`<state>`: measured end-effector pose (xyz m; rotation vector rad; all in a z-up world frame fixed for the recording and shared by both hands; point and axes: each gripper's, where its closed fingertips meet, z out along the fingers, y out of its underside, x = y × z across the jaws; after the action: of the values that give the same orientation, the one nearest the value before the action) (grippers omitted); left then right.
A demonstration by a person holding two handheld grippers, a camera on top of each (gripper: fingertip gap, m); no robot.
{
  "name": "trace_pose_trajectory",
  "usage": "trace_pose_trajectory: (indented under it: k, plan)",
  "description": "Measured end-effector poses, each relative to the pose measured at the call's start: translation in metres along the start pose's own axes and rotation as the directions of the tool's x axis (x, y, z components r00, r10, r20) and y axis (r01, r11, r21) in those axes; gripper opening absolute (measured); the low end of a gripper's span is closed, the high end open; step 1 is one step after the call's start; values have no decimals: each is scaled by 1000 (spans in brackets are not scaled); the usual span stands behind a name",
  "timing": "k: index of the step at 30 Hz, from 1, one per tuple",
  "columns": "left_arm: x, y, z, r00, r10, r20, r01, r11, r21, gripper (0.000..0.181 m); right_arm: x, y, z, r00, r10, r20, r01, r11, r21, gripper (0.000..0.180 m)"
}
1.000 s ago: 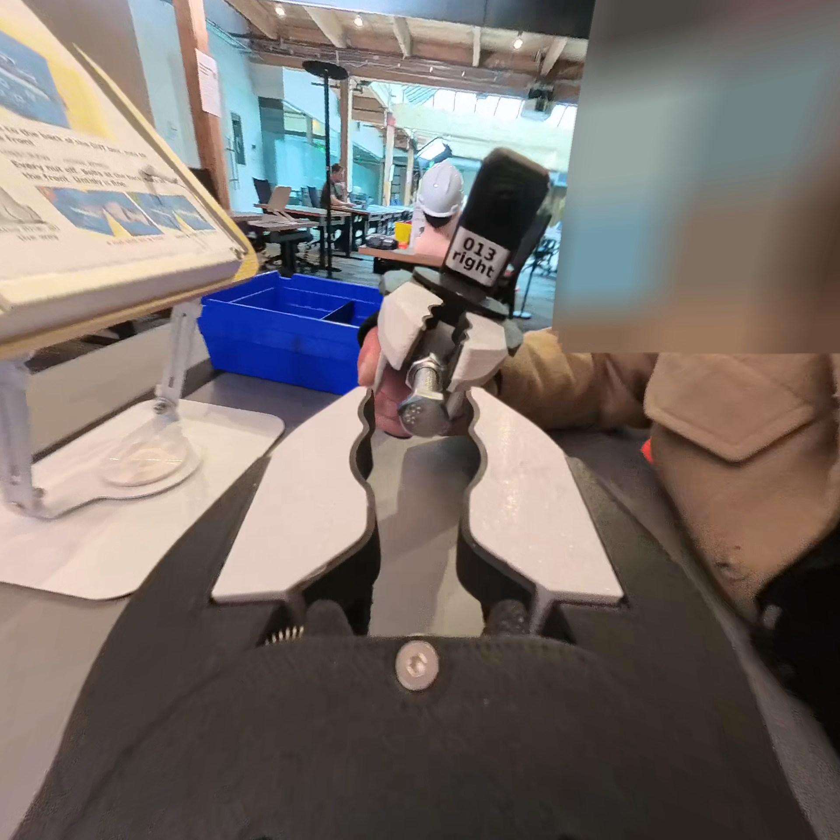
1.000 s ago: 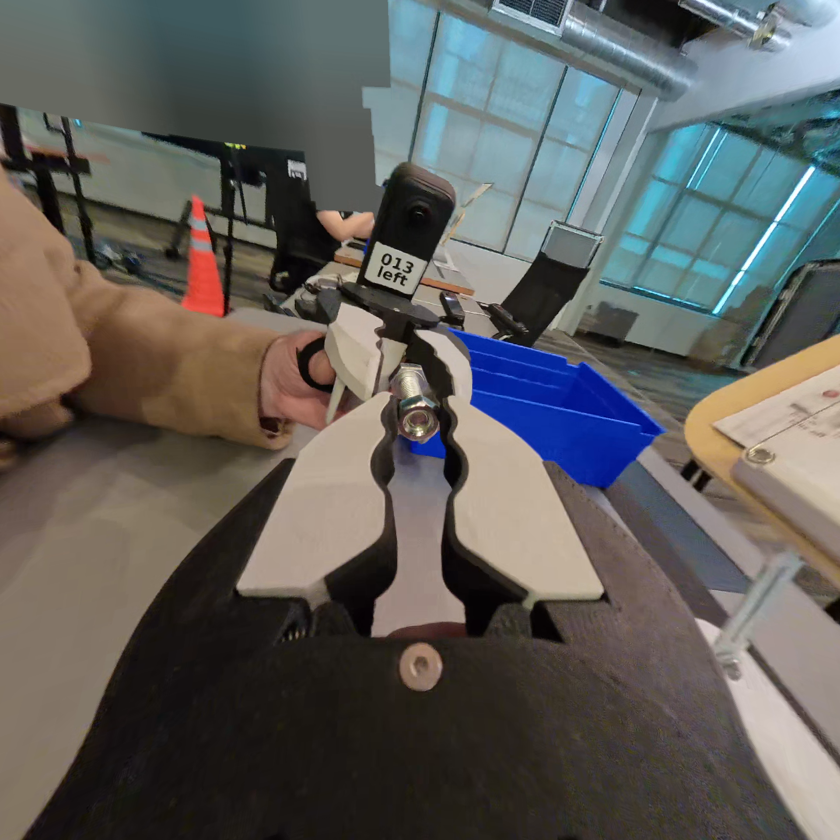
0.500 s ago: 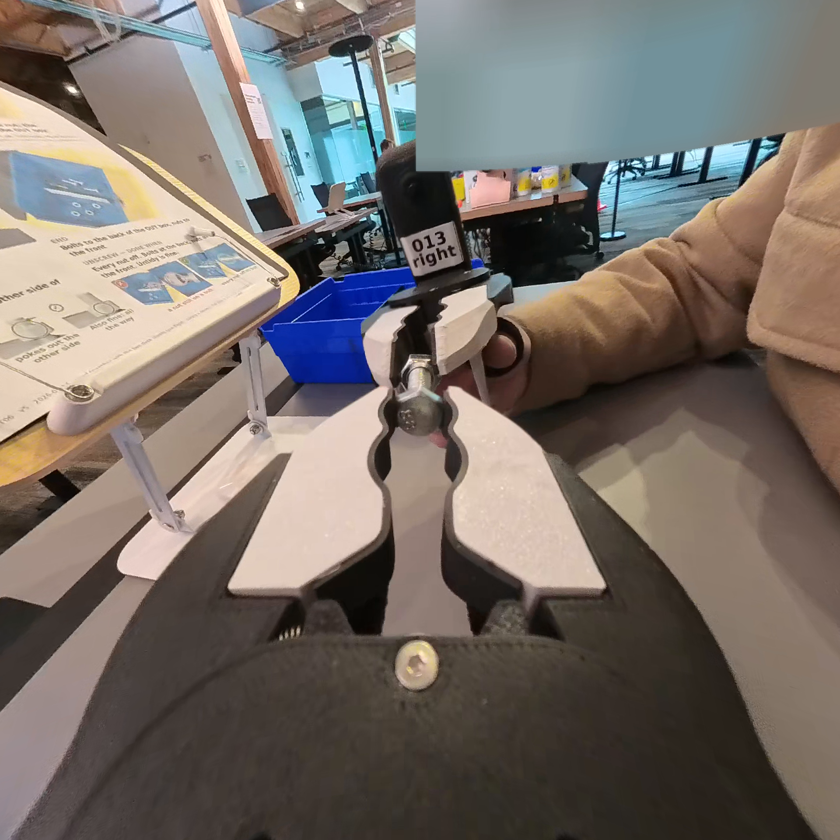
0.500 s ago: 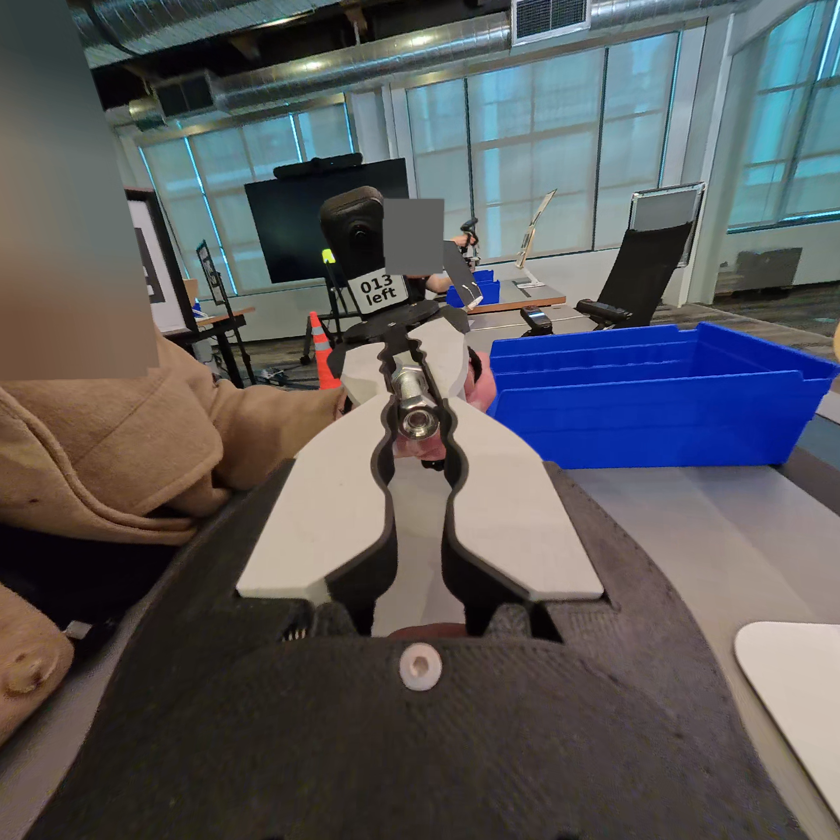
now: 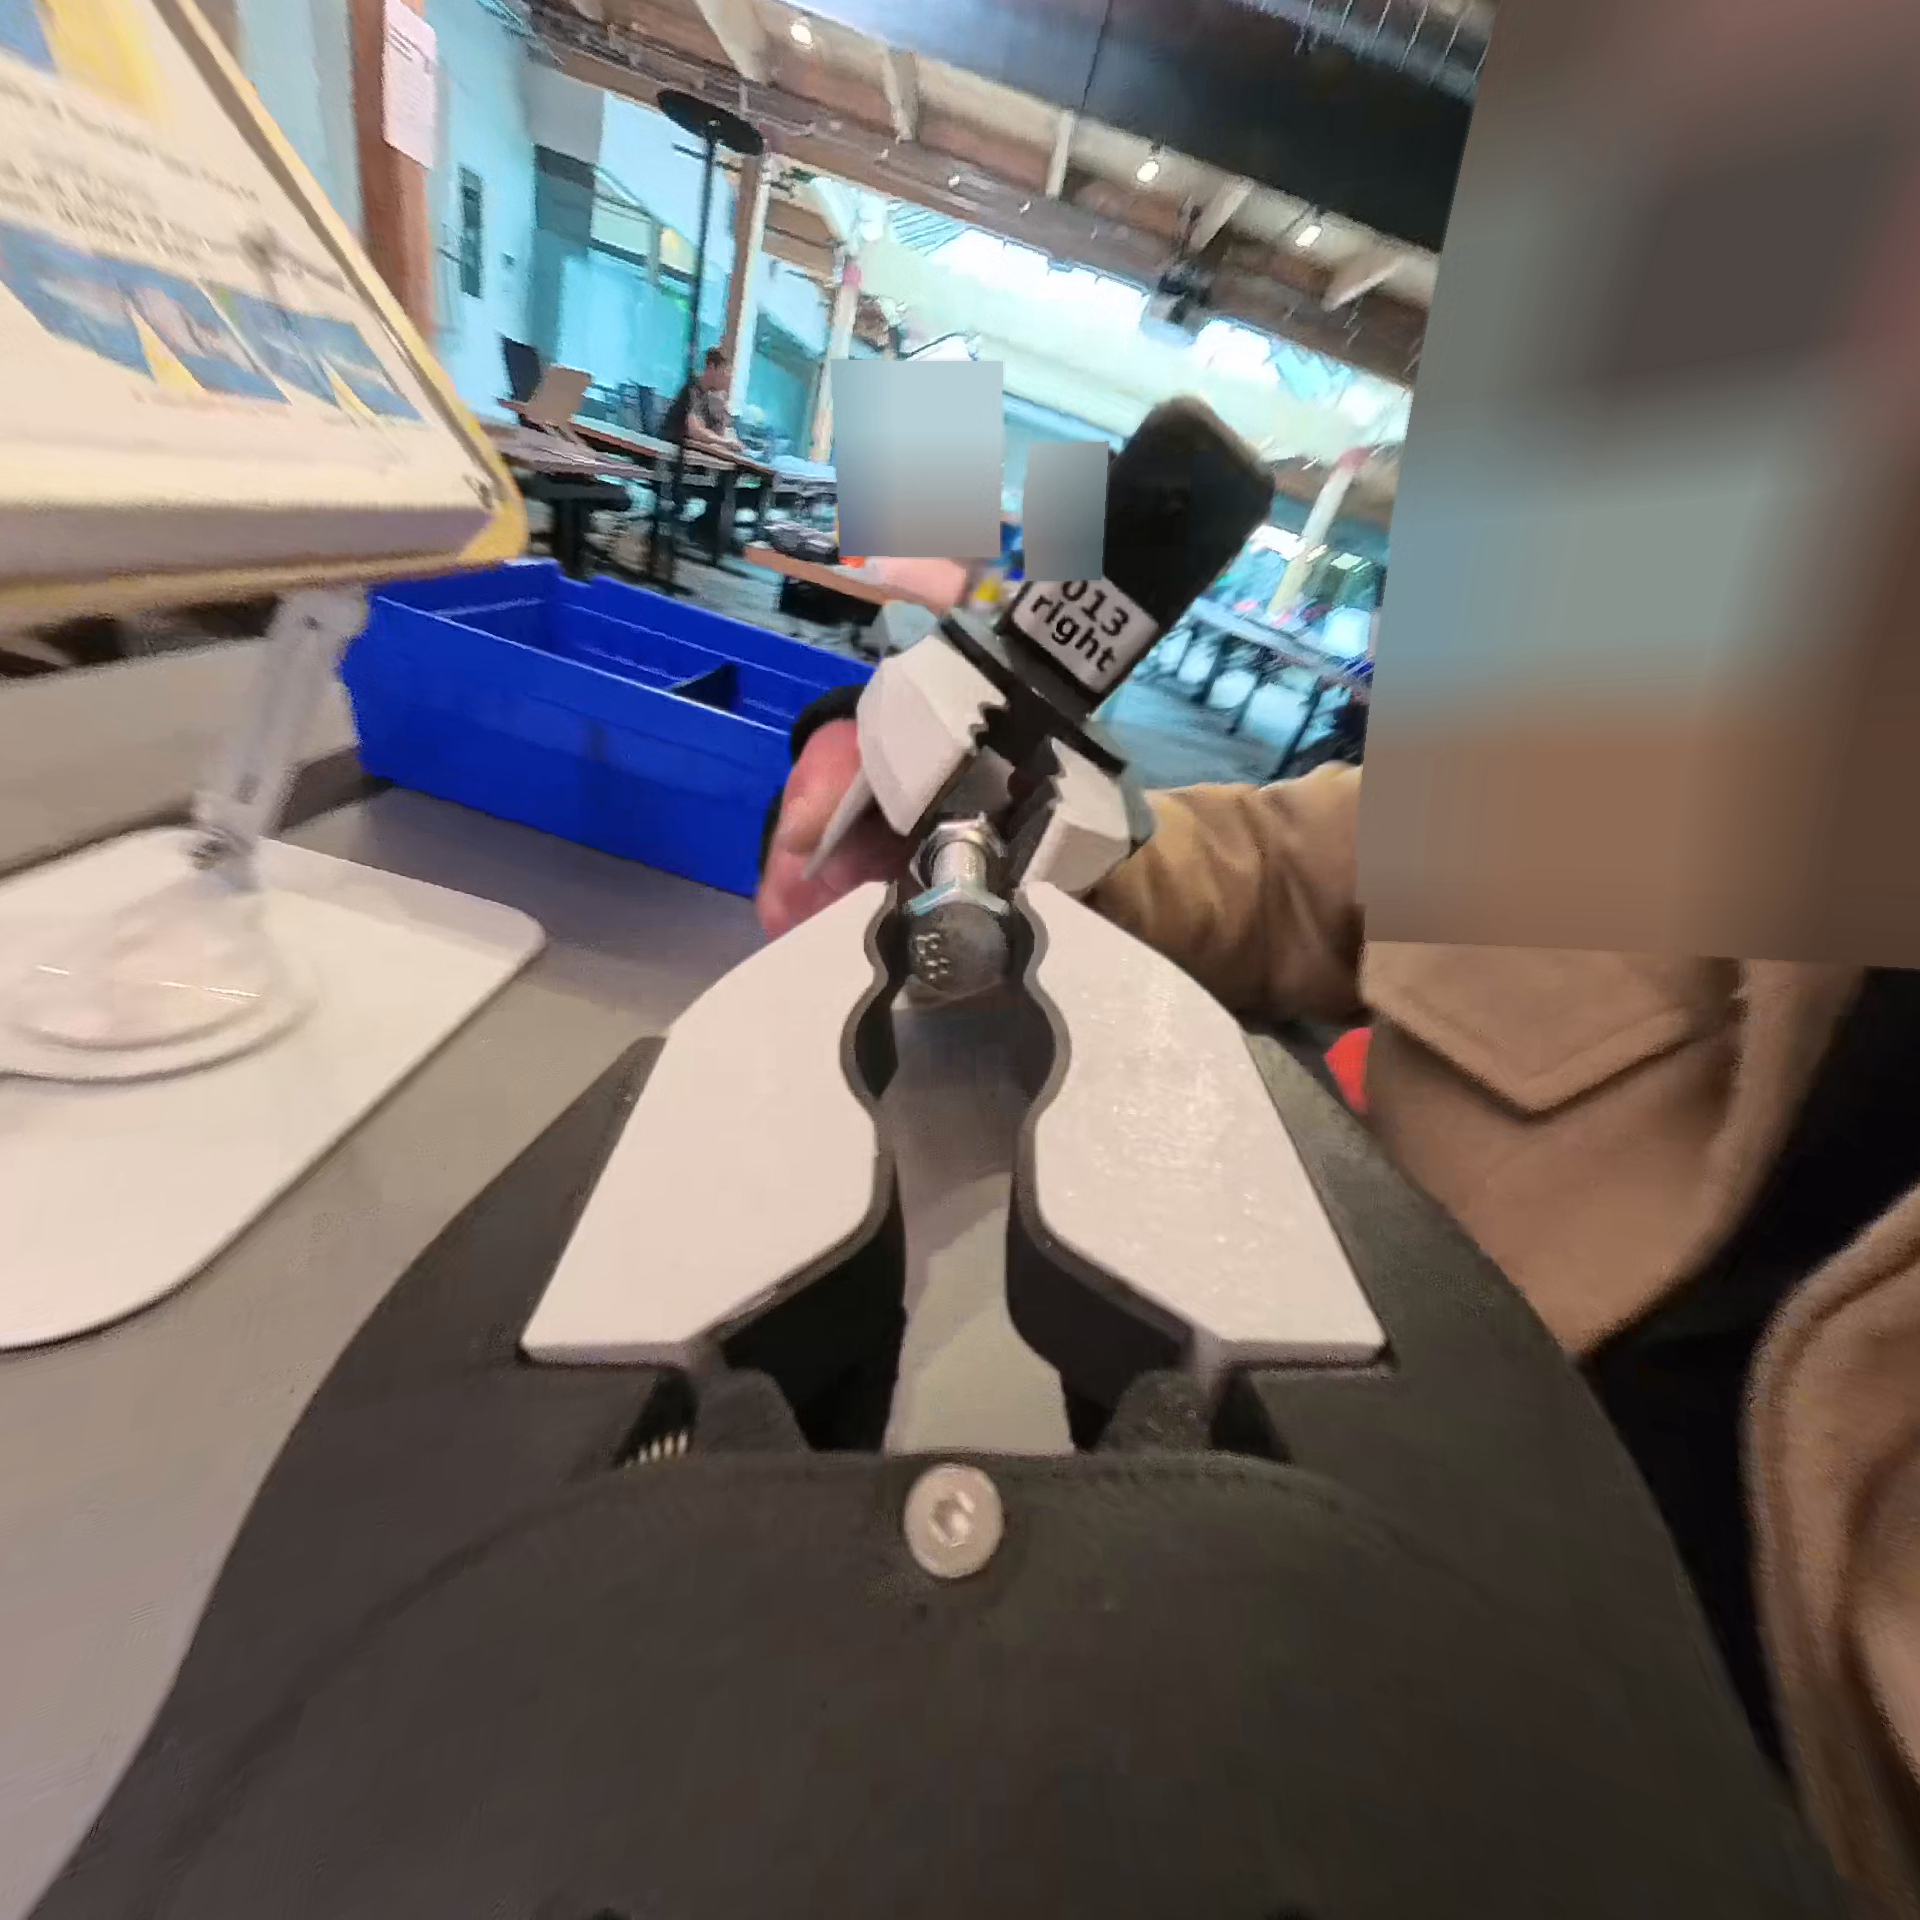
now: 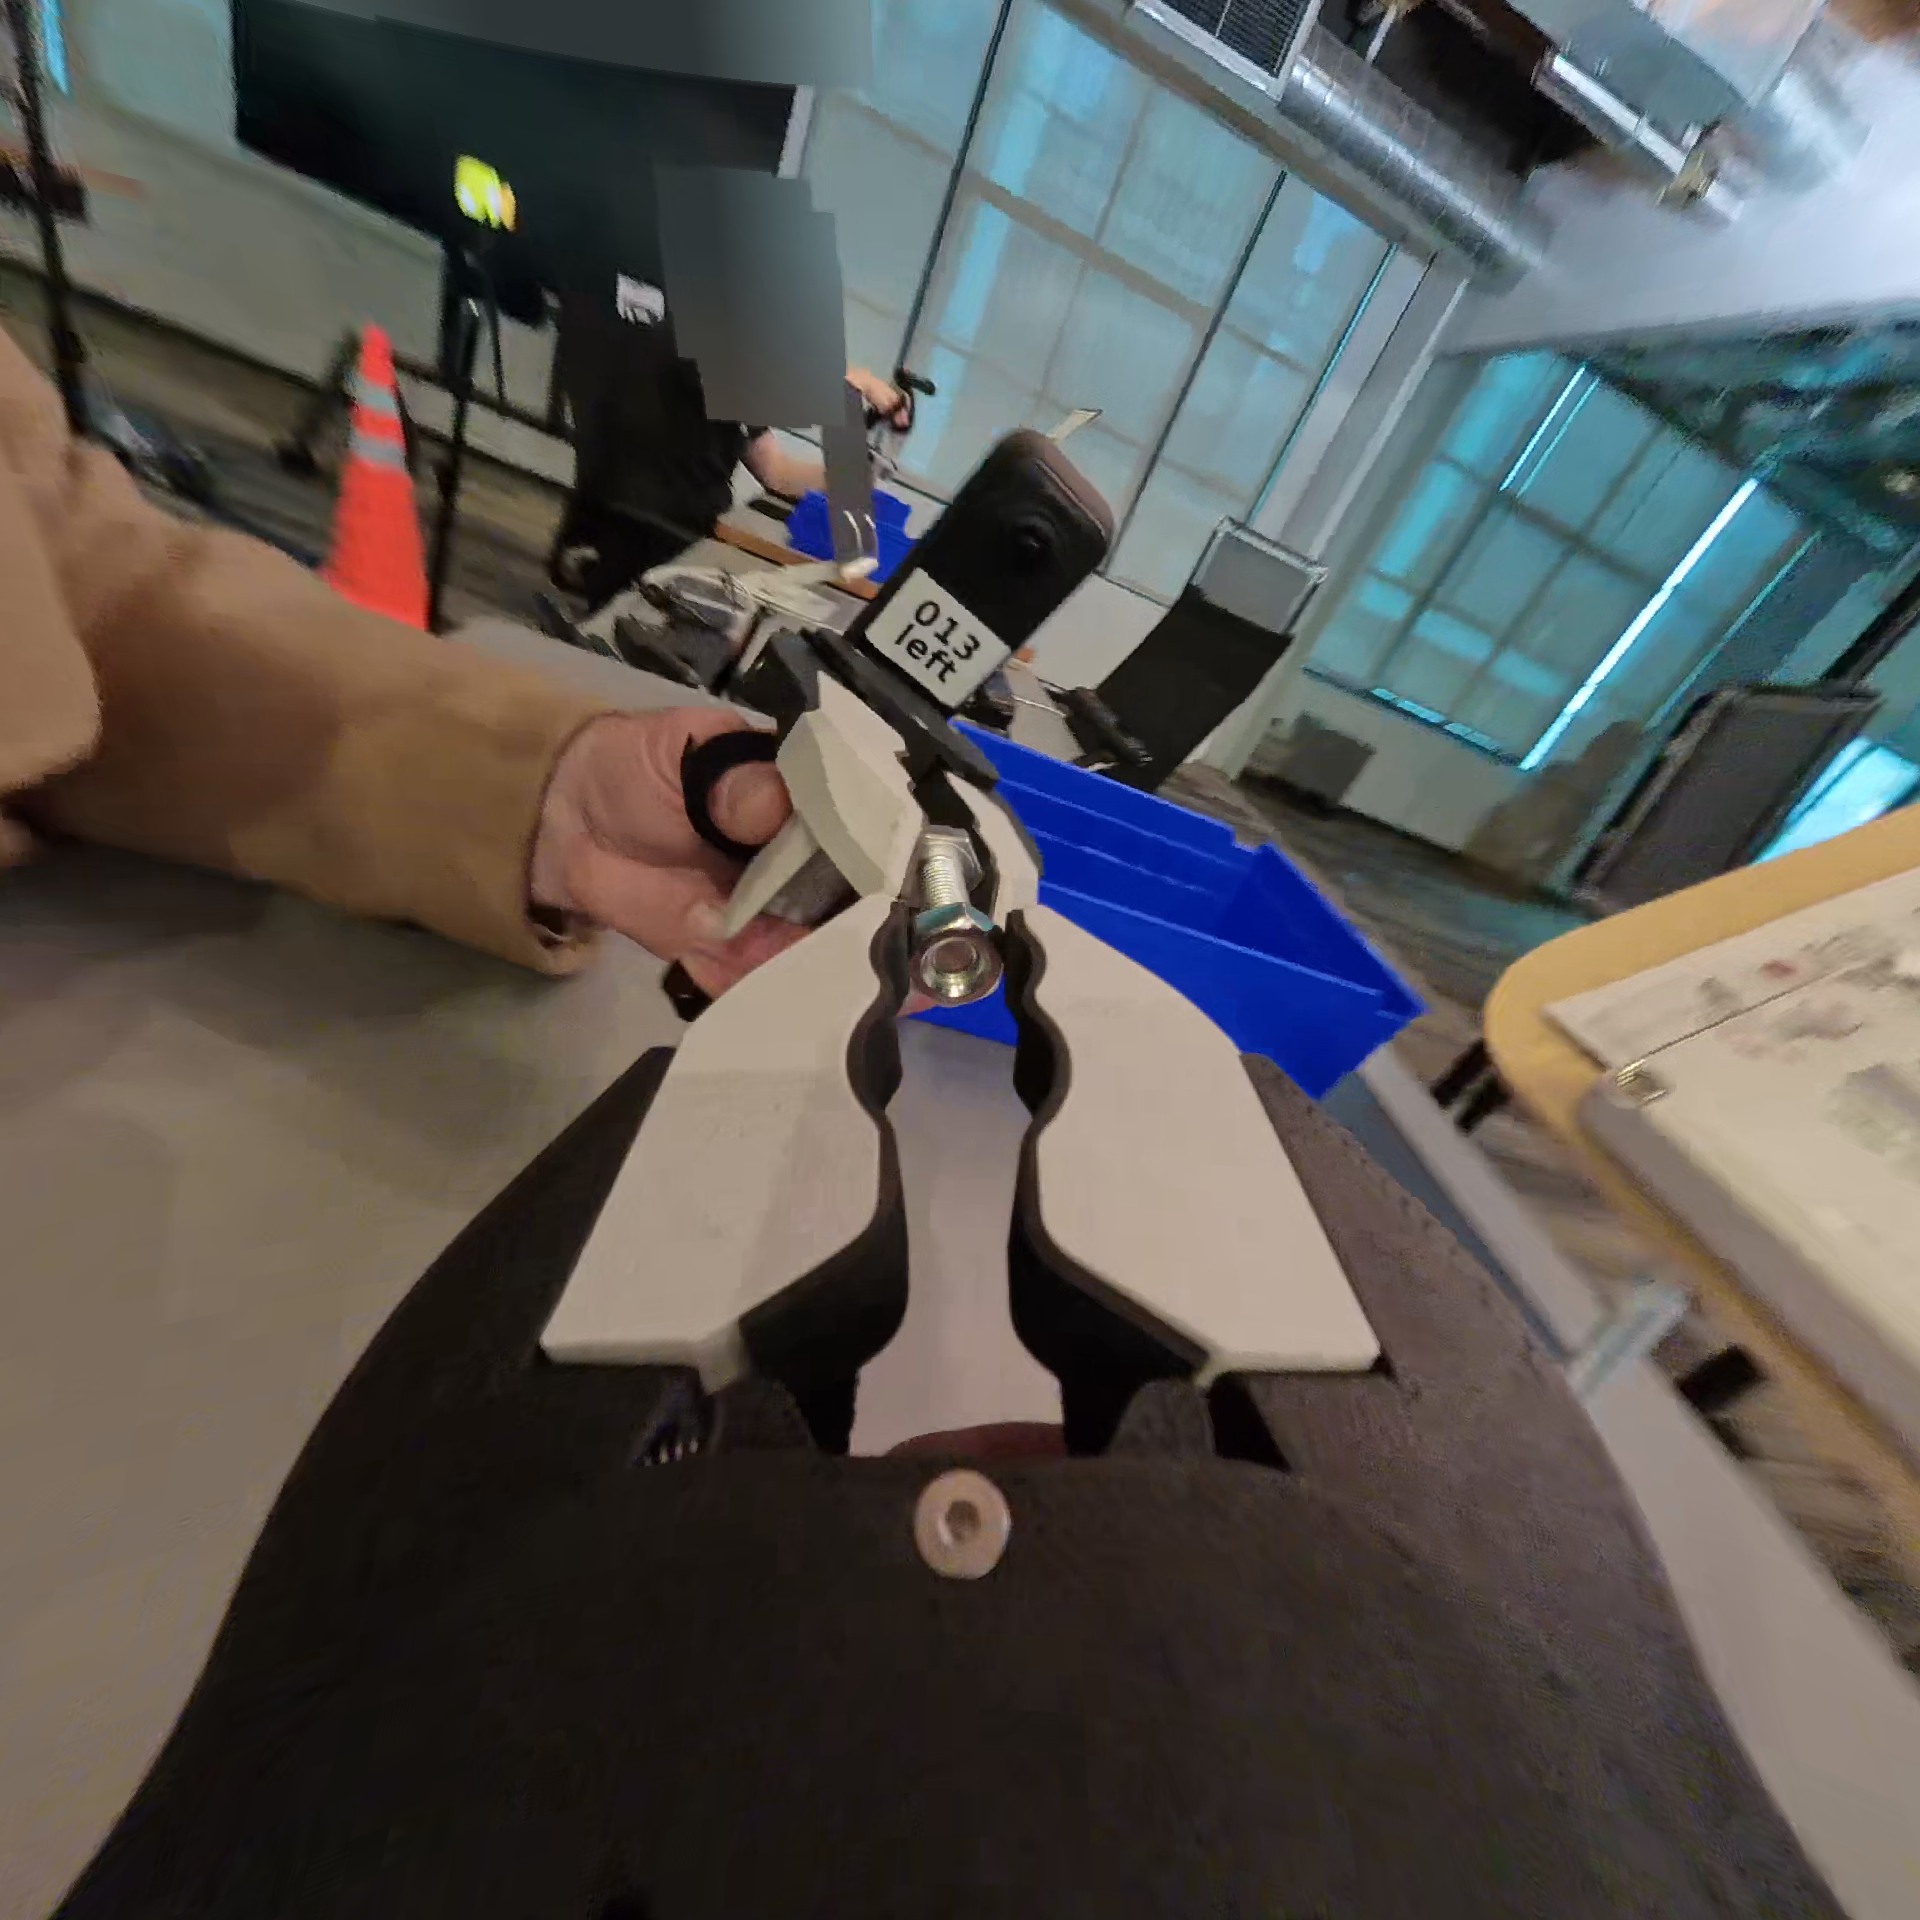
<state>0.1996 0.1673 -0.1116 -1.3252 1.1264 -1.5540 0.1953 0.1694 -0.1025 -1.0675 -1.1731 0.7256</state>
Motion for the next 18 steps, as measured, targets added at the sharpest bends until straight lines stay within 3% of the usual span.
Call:
trace_pose_trajectory:
  k: [5, 8, 18]
  plan:
    - [2, 3, 0, 982, -162, -100, 164, 986, 17, 18, -4, 2, 0, 924, -377, -64, 368, 922, -124, 17]
    - [0, 5, -1, 972, -203, -119, 207, 978, 15, 18, -5, 6, 0, 781, -621, -69, 593, 772, -229, 18]
    - [2, 3, 0, 966, -214, -144, 221, 975, 37, 17, -5, 3, 0, 887, -453, -90, 437, 887, -153, 17]
